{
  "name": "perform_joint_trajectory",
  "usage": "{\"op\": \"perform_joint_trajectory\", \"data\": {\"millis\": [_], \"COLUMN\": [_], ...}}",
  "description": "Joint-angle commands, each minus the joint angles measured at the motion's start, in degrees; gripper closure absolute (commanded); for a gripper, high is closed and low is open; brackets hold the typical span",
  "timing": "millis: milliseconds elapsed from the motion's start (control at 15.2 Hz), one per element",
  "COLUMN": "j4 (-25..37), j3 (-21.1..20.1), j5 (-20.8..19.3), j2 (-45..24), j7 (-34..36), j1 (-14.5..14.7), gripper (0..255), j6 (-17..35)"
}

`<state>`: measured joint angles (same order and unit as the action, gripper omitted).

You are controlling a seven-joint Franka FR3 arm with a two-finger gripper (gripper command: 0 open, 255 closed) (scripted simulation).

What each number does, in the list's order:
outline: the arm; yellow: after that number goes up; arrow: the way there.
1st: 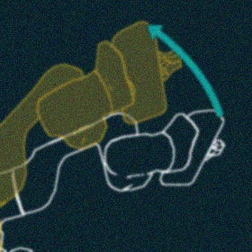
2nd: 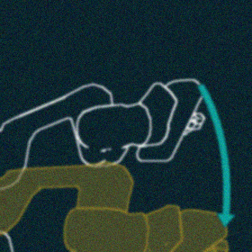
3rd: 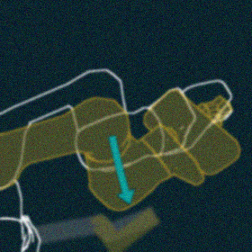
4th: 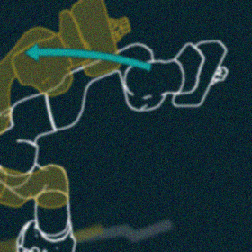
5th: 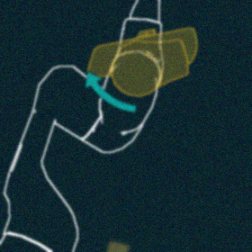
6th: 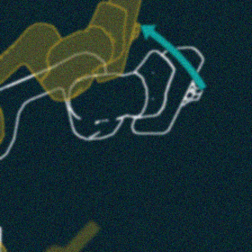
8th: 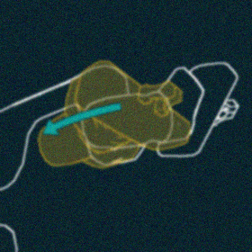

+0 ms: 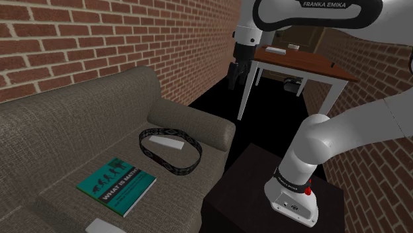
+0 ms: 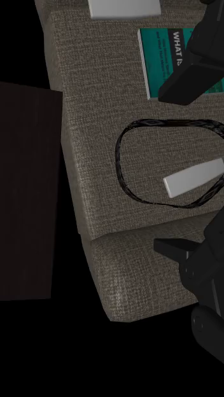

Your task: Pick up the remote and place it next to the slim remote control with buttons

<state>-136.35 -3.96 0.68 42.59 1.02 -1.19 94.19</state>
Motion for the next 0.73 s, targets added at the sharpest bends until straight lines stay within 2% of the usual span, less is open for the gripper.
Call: {"op": "perform_joint_trajectory", "data": {"millis": [0, 660], "j4": [0.00, -3.11], "j3": [0.00, 0.44], "j5": [0.00, -0.78], "j2": [0.00, -16.44], "j7": [0.00, -4.72], "j1": [0.00, 0.83], "gripper": [0, 0], "j6": [0.00, 19.54]}}
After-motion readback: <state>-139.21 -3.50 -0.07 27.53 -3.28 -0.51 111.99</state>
